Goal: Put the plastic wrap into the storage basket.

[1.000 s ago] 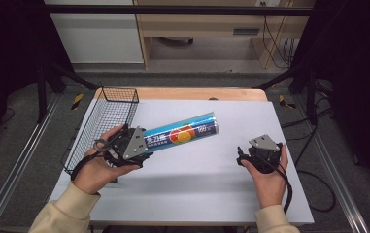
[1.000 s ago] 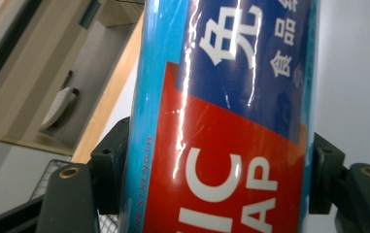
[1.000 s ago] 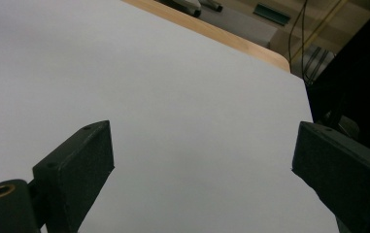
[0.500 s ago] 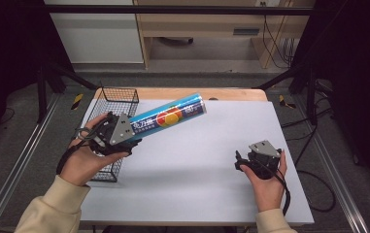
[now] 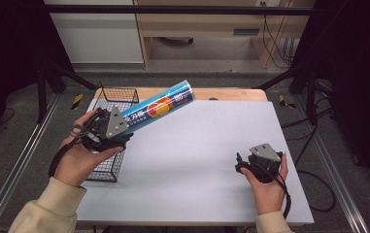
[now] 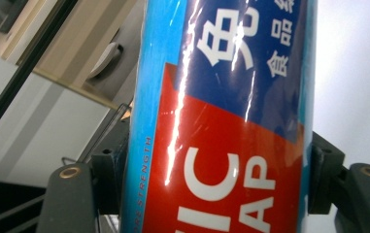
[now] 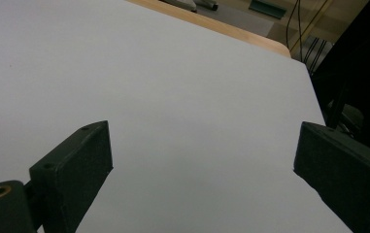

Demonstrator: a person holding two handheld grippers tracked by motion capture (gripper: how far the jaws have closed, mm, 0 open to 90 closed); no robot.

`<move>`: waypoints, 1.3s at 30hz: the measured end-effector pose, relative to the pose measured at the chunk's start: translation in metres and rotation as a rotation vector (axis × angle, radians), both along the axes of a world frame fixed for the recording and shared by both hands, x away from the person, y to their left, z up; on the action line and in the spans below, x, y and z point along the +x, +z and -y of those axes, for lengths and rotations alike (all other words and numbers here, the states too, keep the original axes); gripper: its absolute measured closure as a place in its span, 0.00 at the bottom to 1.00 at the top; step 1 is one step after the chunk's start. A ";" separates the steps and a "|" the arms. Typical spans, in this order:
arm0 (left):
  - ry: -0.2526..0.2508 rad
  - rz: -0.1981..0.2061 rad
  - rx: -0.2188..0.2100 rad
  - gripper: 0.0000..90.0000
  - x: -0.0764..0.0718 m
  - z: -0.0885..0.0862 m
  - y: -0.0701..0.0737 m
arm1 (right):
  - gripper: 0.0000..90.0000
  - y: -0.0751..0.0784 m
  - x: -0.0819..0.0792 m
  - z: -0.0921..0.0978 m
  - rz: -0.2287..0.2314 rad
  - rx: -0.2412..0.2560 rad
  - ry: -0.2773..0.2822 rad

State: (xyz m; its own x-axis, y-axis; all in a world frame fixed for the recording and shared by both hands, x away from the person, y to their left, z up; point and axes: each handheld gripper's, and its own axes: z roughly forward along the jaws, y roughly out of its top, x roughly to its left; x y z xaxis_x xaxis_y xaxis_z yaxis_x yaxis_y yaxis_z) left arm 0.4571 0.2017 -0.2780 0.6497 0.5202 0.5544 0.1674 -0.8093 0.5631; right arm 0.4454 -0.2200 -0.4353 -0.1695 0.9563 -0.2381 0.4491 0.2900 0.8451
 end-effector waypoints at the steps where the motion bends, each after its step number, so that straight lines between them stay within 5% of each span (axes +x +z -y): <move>1: 0.000 0.000 0.000 0.34 0.000 0.000 0.000 | 0.08 0.000 0.000 0.000 0.000 0.000 0.000; 13: 0.151 0.016 0.005 0.34 -0.010 -0.010 0.004 | 0.08 -0.003 -0.002 0.010 -0.024 0.040 -0.027; 21: 0.262 -0.056 0.002 0.34 -0.011 -0.012 -0.005 | 0.09 -0.003 -0.002 0.008 -0.020 0.064 -0.012; 34: 0.429 -0.115 0.028 0.34 -0.005 -0.029 -0.017 | 0.09 -0.003 -0.002 0.013 -0.035 0.114 0.005; 39: 0.458 -0.131 0.024 0.34 -0.005 -0.036 -0.021 | 0.09 -0.003 -0.002 0.014 -0.034 0.115 0.005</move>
